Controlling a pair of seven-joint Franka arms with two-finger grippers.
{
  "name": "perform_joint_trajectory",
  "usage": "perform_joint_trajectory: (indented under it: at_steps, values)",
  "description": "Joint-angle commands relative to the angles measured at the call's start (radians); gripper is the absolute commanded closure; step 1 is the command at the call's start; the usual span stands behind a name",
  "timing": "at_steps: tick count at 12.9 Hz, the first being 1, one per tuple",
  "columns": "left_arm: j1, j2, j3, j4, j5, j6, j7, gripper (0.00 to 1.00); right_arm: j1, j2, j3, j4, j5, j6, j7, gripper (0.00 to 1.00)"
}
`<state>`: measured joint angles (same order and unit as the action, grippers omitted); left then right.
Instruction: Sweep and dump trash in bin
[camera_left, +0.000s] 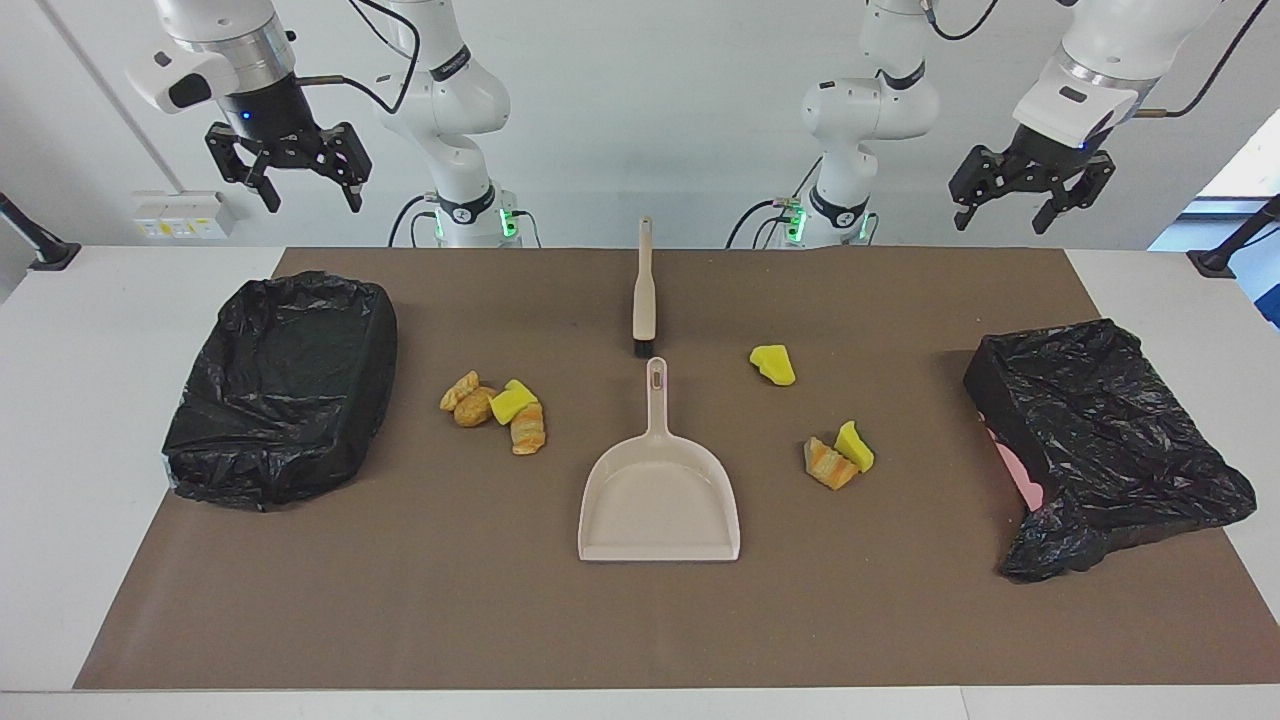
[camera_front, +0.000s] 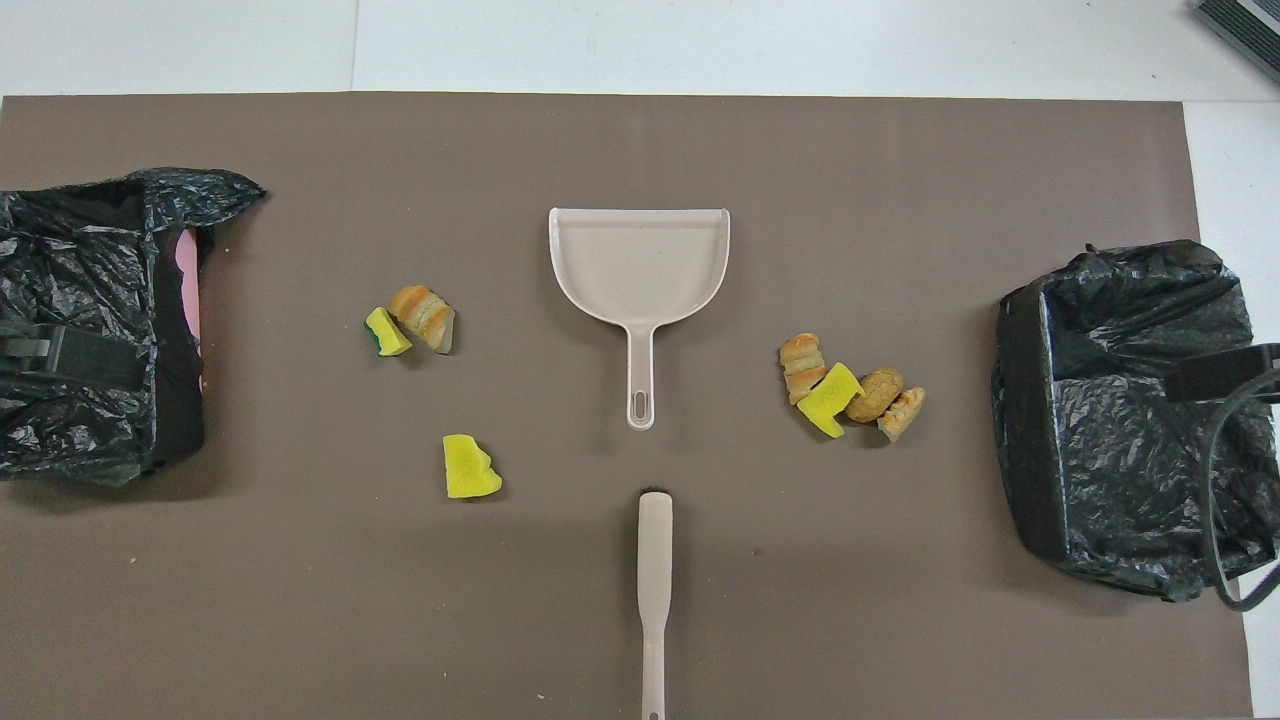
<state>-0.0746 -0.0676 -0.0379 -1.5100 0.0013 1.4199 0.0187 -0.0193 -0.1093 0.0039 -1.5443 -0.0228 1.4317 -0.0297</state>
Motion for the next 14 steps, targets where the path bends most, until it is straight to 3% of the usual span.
perform_joint_trajectory:
  at_steps: [1,14]
  values:
    - [-0.001,-0.004,0.007,0.007,-0.009,-0.012,0.015,0.0,-0.008,-0.001,0.005,0.001,0.018,0.01,-0.018,0.0]
    - [0.001,-0.014,-0.002,-0.001,-0.009,-0.01,0.0,0.0,-0.008,-0.003,0.005,0.0,0.02,0.01,-0.016,0.0]
